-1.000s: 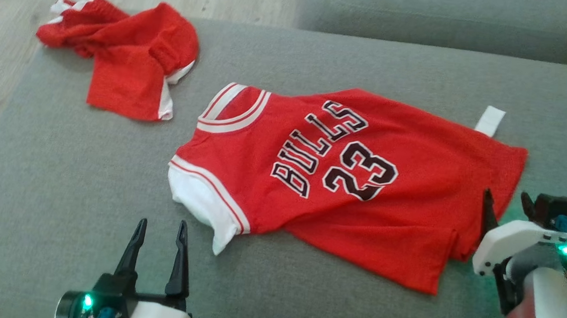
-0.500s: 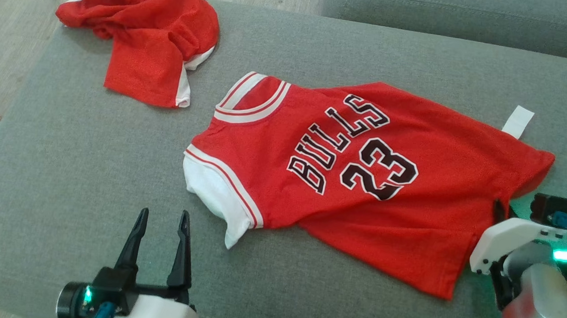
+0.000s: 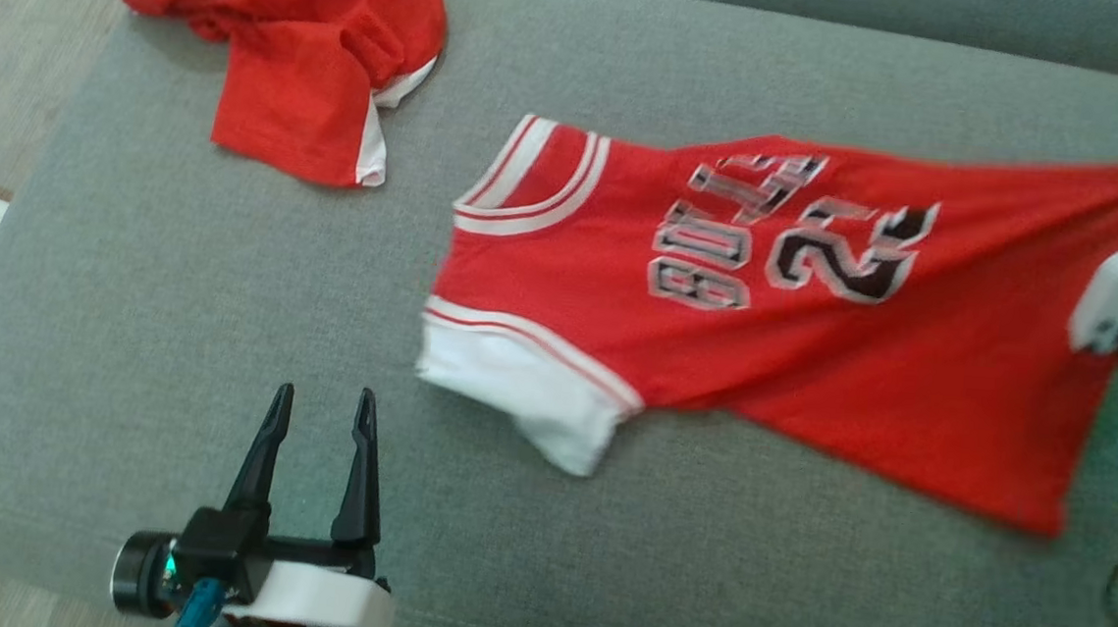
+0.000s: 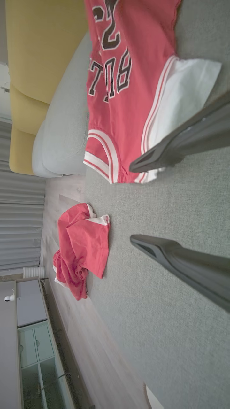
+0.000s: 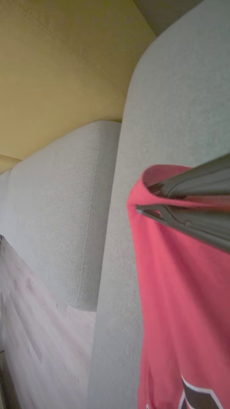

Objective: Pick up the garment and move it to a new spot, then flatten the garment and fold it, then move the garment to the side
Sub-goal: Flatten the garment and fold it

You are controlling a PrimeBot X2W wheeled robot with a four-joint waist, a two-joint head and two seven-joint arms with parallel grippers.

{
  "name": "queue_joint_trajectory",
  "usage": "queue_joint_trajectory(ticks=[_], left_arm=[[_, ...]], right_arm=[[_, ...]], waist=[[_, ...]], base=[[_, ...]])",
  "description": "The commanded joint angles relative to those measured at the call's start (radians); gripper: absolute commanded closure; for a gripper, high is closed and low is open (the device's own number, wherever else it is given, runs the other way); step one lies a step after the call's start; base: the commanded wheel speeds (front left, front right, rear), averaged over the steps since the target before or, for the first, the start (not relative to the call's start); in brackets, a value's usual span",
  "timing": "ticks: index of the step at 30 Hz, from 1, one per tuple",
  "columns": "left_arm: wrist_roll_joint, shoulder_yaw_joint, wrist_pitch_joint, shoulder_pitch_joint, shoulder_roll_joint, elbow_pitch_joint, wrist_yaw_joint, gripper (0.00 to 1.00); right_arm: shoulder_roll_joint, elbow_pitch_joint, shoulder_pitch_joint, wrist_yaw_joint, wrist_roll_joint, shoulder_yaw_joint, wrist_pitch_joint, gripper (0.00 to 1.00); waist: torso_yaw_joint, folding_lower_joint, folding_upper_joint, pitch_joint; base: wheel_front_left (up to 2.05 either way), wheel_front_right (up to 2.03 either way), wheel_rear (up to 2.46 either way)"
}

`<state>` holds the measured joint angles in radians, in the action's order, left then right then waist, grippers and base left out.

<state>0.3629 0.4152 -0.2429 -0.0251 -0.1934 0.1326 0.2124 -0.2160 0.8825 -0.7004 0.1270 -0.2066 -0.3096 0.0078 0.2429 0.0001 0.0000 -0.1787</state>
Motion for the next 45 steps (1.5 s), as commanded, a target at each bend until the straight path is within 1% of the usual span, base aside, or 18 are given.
queue_joint_trajectory(ticks=[1, 6, 9, 10, 11, 12, 19, 22, 26, 32, 33, 35, 40, 45], left_arm=[[0.004, -0.039, -0.013, -0.04, -0.006, -0.032, 0.006, 0.0], [0.002, -0.039, -0.014, -0.053, -0.002, -0.034, 0.004, 0.0], [0.0, -0.037, -0.015, -0.062, 0.002, -0.034, 0.003, 0.0], [0.0, -0.036, -0.015, -0.066, 0.003, -0.034, 0.002, 0.0], [-0.001, -0.035, -0.016, -0.07, 0.004, -0.032, -0.001, 0.0], [-0.002, -0.032, -0.016, -0.073, 0.006, -0.029, -0.003, 0.0], [-0.002, -0.026, -0.017, -0.083, 0.01, -0.011, -0.012, 0.0], [0.006, -0.02, -0.017, -0.077, 0.008, 0.006, -0.025, 0.0], [0.013, -0.007, -0.01, -0.065, 0.001, 0.044, -0.04, 0.0], [0.032, 0.009, -0.002, -0.05, 0.007, 0.102, -0.061, 0.0], [0.032, 0.009, -0.002, -0.05, 0.007, 0.102, -0.061, 0.0], [0.04, 0.012, -0.002, -0.048, 0.009, 0.123, -0.068, 0.0], [0.063, 0.004, -0.004, -0.034, 0.014, 0.17, -0.075, 0.0], [0.089, -0.006, -0.007, -0.02, 0.02, 0.208, -0.085, 0.0]], right_arm=[[-0.022, -0.033, -0.039, 0.004, -0.01, 0.024, 0.003, 1.0], [-0.084, -0.003, -0.108, 0.004, -0.022, 0.028, 0.015, 1.0], [-0.109, 0.006, -0.134, 0.004, -0.04, 0.03, -0.017, 1.0], [-0.113, 0.007, -0.142, 0.004, -0.047, 0.033, -0.041, 0.8], [-0.115, 0.011, -0.148, 0.004, -0.055, 0.037, -0.059, 0.16], [-0.114, 0.017, -0.154, 0.004, -0.059, 0.044, -0.078, 0.0], [-0.078, 0.074, -0.177, 0.004, -0.048, 0.056, -0.173, 0.0], [-0.042, 0.087, -0.158, 0.004, -0.025, 0.07, -0.217, 0.0], [0.009, 0.063, -0.106, 0.004, 0.014, 0.092, -0.251, 0.0], [0.098, -0.034, 0.03, 0.004, 0.078, 0.15, -0.267, 0.0], [0.098, -0.034, 0.03, 0.004, 0.078, 0.15, -0.267, 0.0], [0.12, -0.078, 0.089, 0.004, 0.104, 0.175, -0.269, 0.0], [0.155, -0.233, 0.266, 0.004, 0.159, 0.231, -0.269, 0.0], [0.165, -0.365, 0.447, 0.004, 0.23, 0.259, -0.269, 0.0]], waist=[[0.007, -0.0001, 0.0, -0.01], [0.019, -0.0001, 0.0, -0.04], [0.02, -0.0001, 0.0, -0.056], [0.019, -0.0001, 0.0, -0.06], [0.018, -0.0001, 0.0, -0.064], [0.016, -0.0001, 0.0, -0.066], [-0.021, -0.0001, 0.0, -0.051], [-0.048, -0.0001, 0.0, -0.021], [-0.085, -0.0001, 0.0, 0.023], [-0.145, -0.0001, 0.0, 0.089], [-0.145, -0.0001, 0.0, 0.089], [-0.164, -0.0001, 0.0, 0.108], [-0.205, -0.0001, 0.0, 0.151], [-0.225, -0.0001, 0.0, 0.179]], base=[[0.0, 0.0, 0.0], [0.0, 0.0, 0.0], [0.0, 0.0, 0.0], [0.0, 0.0, 0.0], [0.0, 0.0, 0.0], [0.0, 0.0, 0.0], [0.0, 0.0, 0.0], [0.0, 0.0, 0.0], [0.0, 0.0, 0.0], [0.0, 0.0, 0.0], [0.0, 0.0, 0.0], [0.0, 0.0, 0.0], [0.0, 0.0, 0.0], [0.0, 0.0, 0.0]])
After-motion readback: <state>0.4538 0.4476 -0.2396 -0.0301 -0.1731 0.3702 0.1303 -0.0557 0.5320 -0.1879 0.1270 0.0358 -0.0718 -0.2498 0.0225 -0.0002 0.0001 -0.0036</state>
